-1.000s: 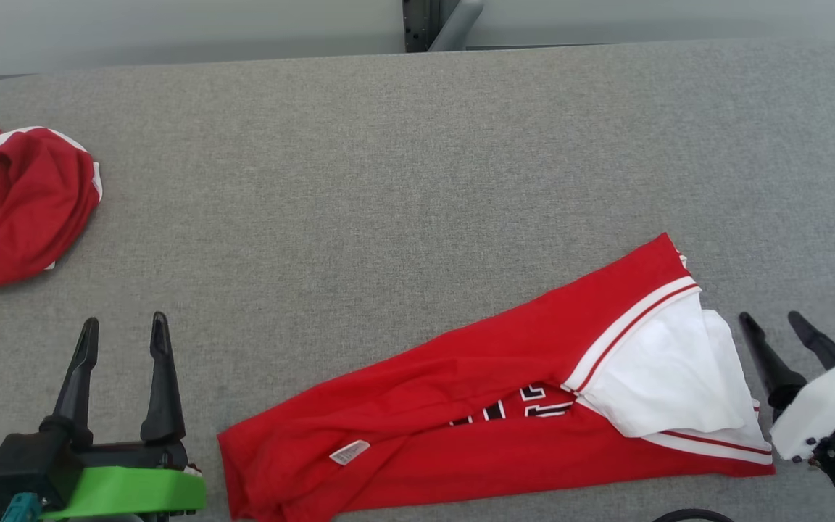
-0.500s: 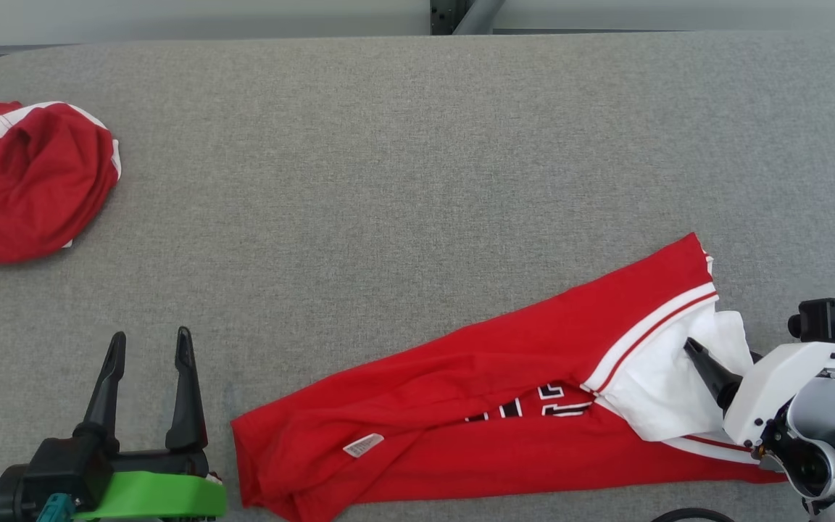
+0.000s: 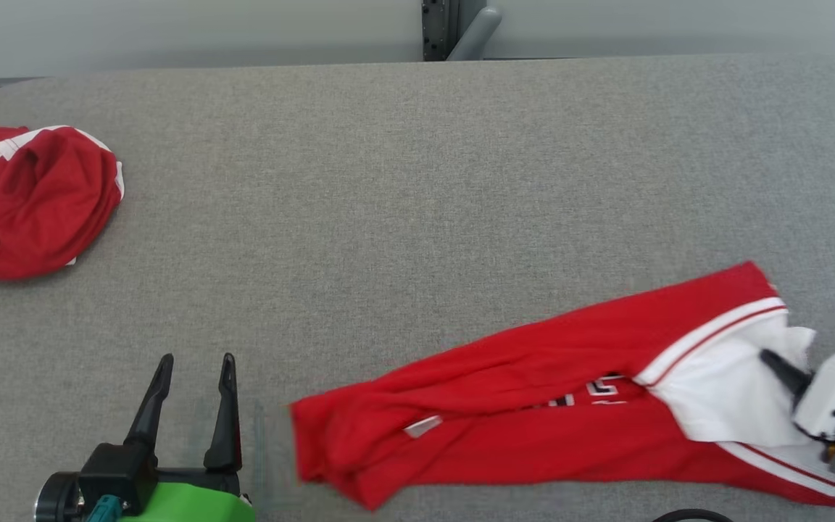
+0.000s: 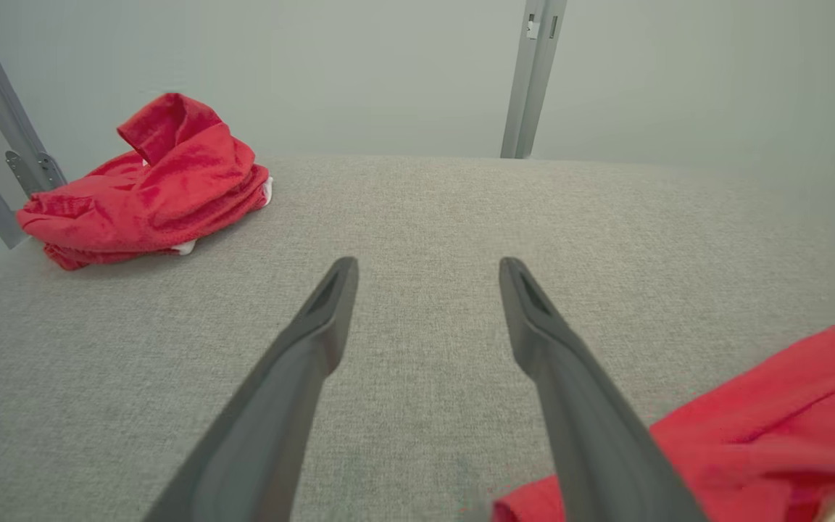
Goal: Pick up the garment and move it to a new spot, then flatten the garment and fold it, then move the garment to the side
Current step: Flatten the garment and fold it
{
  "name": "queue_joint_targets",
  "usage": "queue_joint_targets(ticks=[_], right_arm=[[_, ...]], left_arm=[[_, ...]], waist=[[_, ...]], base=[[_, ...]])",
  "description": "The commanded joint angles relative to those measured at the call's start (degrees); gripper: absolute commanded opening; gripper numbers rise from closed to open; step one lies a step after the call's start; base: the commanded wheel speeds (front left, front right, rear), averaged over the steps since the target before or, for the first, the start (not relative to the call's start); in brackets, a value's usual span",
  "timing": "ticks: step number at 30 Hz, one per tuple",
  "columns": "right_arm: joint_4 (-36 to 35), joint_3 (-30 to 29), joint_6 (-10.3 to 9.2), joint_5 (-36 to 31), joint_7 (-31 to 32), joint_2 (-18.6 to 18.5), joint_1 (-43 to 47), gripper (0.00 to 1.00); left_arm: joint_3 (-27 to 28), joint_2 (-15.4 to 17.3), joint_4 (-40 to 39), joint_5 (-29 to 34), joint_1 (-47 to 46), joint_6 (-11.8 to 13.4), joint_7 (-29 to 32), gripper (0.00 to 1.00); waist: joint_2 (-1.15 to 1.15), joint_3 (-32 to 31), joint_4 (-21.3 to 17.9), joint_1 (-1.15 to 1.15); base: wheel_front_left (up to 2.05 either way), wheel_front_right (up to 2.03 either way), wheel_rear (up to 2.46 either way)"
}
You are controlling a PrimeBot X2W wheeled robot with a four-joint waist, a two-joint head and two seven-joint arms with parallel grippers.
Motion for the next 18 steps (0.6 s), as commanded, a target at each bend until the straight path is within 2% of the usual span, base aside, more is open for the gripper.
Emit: queue_joint_targets(ticks=[1,7,10,13,18], right_arm=[[1.4,-1.8,-0.21,0.6,-0.1,-2.3,1.3,0.00],[7.6,-13.5,-0.17,0.3,-2.1,-11.7,3.1,0.00],[8.3,-18.0,-0.15,-0.9,-2.8,-14.4,3.0,0.00],[2.9,-18.0,-0.11,-1.5,-1.7,-14.9,3.3,0.00],[-17.0,-11.6,-0.12,1.9,3.0,-10.4,8.6,0.00]], left_arm=[[0.1,-0.1,0.1,0.6,0.3,-0.4,0.0,1.00],[-0.1,-1.1,1.5,1.5,1.2,-1.3,0.0,1.00],[-0.5,-1.3,1.9,1.8,1.4,-1.5,0.0,1.00],[-1.3,-1.4,2.8,1.7,1.6,-1.8,0.0,1.00],[-1.1,-1.5,4.7,1.8,2.7,-1.9,0.0,1.00]], waist=[[0.69,-0.8,-0.7,0.00],[0.69,-1.4,-1.6,0.00],[0.69,-1.5,-2.4,0.00],[0.69,-1.8,-2.9,0.00],[0.69,-2.6,-4.2,0.00]], base=[[0.00,0.00,0.00],[0.00,0.00,0.00],[0.00,0.00,0.00],[0.00,0.00,0.00],[0.00,0.00,0.00]])
